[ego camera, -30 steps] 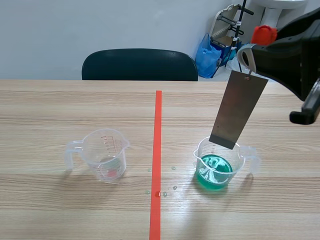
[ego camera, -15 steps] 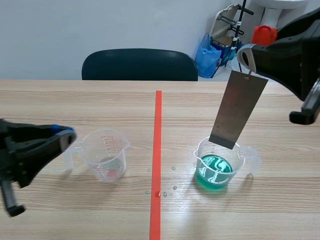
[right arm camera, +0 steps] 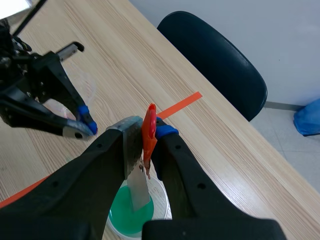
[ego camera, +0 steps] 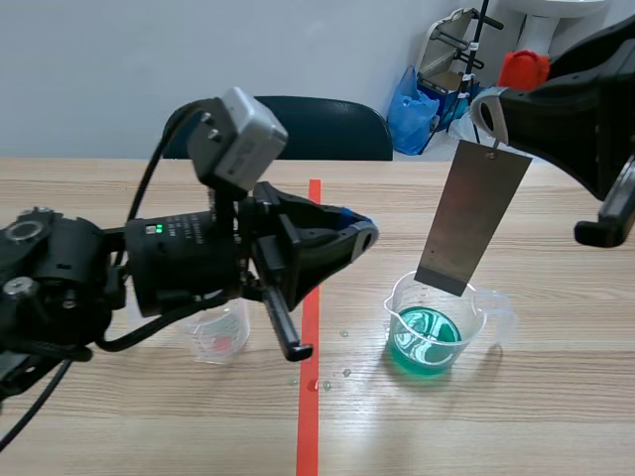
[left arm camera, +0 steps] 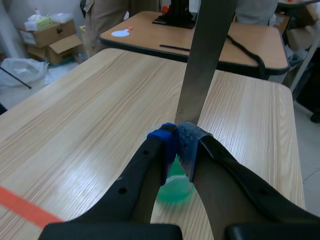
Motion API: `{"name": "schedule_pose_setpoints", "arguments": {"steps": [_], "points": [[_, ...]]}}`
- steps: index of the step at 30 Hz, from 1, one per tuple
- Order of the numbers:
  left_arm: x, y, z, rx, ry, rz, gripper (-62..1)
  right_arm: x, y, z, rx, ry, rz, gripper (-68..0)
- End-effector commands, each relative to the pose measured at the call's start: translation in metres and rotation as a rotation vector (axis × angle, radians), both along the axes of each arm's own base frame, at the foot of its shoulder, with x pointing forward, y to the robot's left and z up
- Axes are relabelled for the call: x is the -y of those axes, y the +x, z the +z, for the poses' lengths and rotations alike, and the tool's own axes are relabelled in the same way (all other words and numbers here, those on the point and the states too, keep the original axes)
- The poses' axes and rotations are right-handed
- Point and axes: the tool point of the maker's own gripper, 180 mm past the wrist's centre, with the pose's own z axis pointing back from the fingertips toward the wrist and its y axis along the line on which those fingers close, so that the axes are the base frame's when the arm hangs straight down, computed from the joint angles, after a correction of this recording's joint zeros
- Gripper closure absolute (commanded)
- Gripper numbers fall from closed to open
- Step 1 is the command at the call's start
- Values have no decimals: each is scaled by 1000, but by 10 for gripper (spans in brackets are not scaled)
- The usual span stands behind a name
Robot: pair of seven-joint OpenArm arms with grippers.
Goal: Do the redox reaction experiment
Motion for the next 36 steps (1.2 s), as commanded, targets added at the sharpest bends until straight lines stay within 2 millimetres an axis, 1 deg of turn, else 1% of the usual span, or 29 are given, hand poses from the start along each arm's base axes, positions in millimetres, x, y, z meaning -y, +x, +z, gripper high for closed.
{"name": "schedule_pose_setpoints", "arguments": {"steps": [1,5,8,12,17,29,31,33,36], "points": [[4,2,0,-7,-17,4,-27,0,1,10,32,11,3,-6],[20,4,-6,-33,-33,-6,-27,0,1,10,32,11,3,-6],[26,6,-8,-50,-47,-5,-27,0,1,10,32,11,3,-6],[32,9,-4,-49,-69,-2,-27,0,1,10,32,11,3,-6],[33,11,0,-40,-72,-2,-27,0,1,10,32,12,3,-6],[33,11,-2,-44,-61,-3,-27,0,1,10,32,12,3,-6],[30,14,-4,-43,-53,15,-27,0,1,10,32,12,3,-6],[23,16,-10,-34,-20,33,-27,0,1,10,32,12,3,-6],[0,19,-19,-34,5,76,-27,0,1,10,32,12,3,-6]]}}
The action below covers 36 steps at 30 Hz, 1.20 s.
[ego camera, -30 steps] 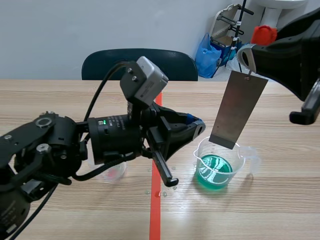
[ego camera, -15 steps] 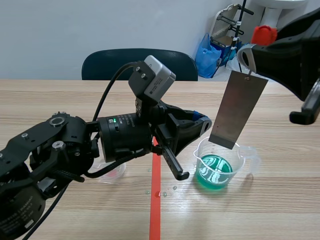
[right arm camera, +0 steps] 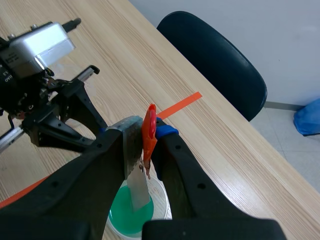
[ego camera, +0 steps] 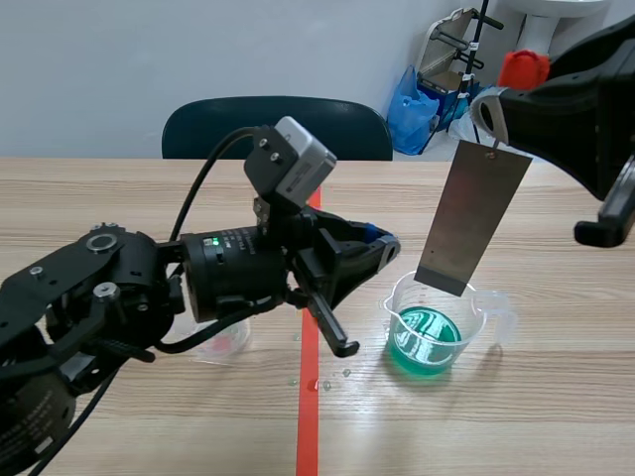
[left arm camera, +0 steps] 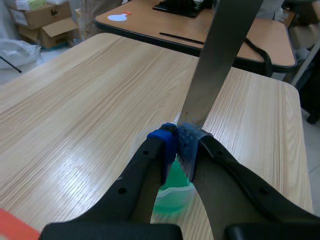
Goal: Do the redox reaction experiment
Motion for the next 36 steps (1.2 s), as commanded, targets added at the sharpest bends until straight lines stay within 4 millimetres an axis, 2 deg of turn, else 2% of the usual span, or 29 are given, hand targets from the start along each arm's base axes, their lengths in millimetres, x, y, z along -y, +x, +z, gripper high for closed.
{"name": "schedule_pose_setpoints", "arguments": {"steps": [1,5,8,12,17,20,25,26,28,33,36], "points": [[-22,1,4,23,-4,37,-27,0,1,10,32,12,3,-6],[-75,-4,-5,44,59,118,-28,0,1,10,32,12,3,-6],[-118,-15,-3,62,85,184,-28,0,1,10,32,12,3,-6],[-174,-38,1,73,106,275,-30,0,1,10,32,12,3,-6],[-239,-81,3,43,132,396,-30,0,1,10,32,12,3,-6],[-266,-113,6,33,162,431,-32,0,1,10,32,12,3,-6],[-289,-165,14,10,216,442,-34,0,1,10,32,11,3,-6],[-292,-173,15,4,231,444,-55,0,1,10,32,11,3,-6],[-297,-187,14,-9,264,453,-139,0,1,10,32,11,3,-6],[-315,-206,12,2,354,566,-467,0,1,10,32,11,3,-6],[-324,-206,13,52,406,634,-618,0,1,10,32,11,3,-6]]}}
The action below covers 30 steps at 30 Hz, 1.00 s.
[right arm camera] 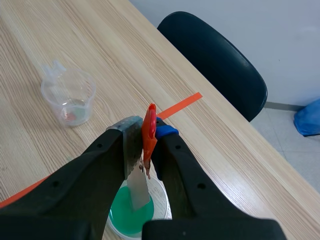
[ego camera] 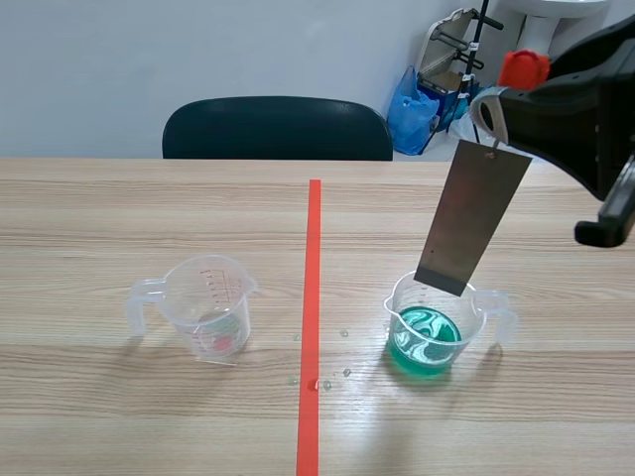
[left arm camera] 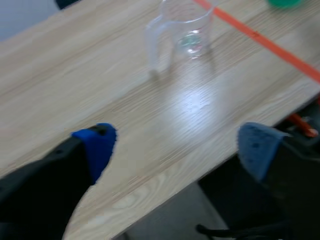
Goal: Do the redox reaction experiment
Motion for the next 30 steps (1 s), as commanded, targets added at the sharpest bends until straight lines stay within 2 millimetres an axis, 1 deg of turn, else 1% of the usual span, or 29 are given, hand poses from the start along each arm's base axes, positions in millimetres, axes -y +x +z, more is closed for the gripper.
{"name": "schedule_pose_setpoints", "arguments": {"steps": [1,8,30], "points": [[-1,2,5,31,-11,24,-623,0,1,10,32,11,3,-6],[-4,2,8,46,-27,61,-623,0,1,10,32,11,3,-6],[-3,2,8,46,-26,60,-623,0,1,10,32,11,3,-6]]}}
